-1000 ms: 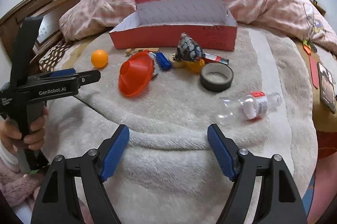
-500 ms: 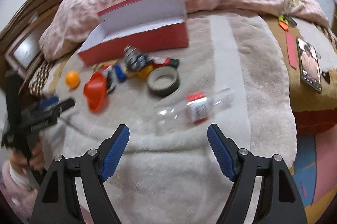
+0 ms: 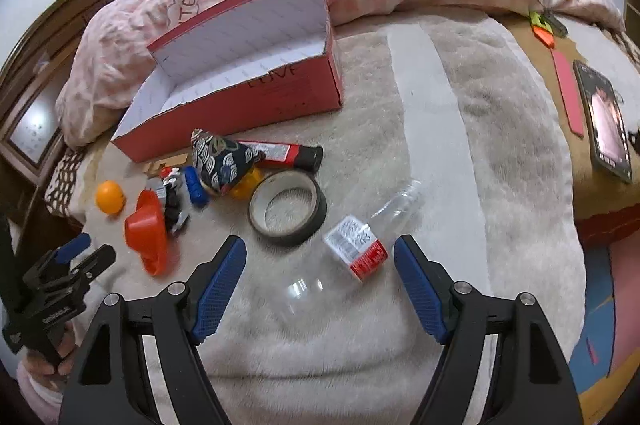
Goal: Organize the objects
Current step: 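Grasp the clear plastic bottle with the right gripper while the left gripper grasps the orange ball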
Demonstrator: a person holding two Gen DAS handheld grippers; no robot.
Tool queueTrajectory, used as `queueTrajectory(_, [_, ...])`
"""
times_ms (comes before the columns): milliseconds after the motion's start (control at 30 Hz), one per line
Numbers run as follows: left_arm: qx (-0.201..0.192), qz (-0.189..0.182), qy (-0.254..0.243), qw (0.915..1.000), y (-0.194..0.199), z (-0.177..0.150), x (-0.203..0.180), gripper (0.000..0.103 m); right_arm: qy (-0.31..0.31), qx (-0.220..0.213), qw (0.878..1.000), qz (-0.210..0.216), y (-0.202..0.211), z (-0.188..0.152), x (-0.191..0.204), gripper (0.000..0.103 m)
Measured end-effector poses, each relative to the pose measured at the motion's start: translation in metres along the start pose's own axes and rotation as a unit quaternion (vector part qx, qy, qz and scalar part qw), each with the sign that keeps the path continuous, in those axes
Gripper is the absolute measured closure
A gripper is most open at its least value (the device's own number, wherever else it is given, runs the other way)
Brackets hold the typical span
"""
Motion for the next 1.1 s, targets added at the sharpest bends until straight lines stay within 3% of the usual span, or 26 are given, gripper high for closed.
queueTrajectory(133, [-0.005,0.005,0.001,1.0,-0.001,0.007,0.004,0.012,0.025,-0.012,1.0,-0.004,0.003,0.001,0.006,0.064])
queueTrajectory(167, [-0.007,0.007,0.003,0.9999,-0.002,0.011,0.006,0.012,0.029,-0.011,1.0,-0.002,0.004,0.001,0.008,0.068])
queueTrajectory(467, [-0.004,0.013,0.008,0.9999,-0.023,0.034,0.013,0.014,0.045,0.009,0.999,0.026,-0.004,-0.015,0.026,0.069])
queueTrajectory(567, [0.004,0.009,0.013,0.9999,-0.03,0.04,0.014,0.016,0.062,0.01,0.998,0.011,-0.009,-0.021,0.034,0.068])
queueTrajectory(667, [0.013,0.007,0.004,0.9999,-0.037,0.045,0.011,0.025,0.074,0.006,0.997,-0.003,-0.009,-0.023,0.038,0.068])
queueTrajectory(733, [0.024,0.003,-0.003,0.9997,-0.043,0.046,0.008,0.042,0.079,0.004,0.997,-0.007,-0.01,-0.023,0.039,0.068])
queueTrajectory(800, [0.039,-0.005,-0.007,0.9992,-0.047,0.045,0.005,0.052,0.083,0.002,0.997,-0.01,-0.01,-0.024,0.04,0.068])
queueTrajectory(933, [0.037,-0.021,-0.029,0.9987,-0.041,0.038,-0.004,0.063,0.092,-0.002,0.996,-0.014,-0.009,-0.026,0.04,0.068])
queueTrajectory(1100, [0.04,-0.062,-0.065,0.9951,-0.025,0.022,-0.025,0.063,0.103,-0.004,0.994,-0.022,-0.008,-0.027,0.045,0.068])
Point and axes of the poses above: each gripper's, at about its wrist camera, not at the fingertips, and y roughly against the way its jaws point, x to its left, z to its top, the point moved 1 cm from there along -y, roughly the way its jaws point, and after that the axes turned 12 degrees about y, right-handed, at the moved point
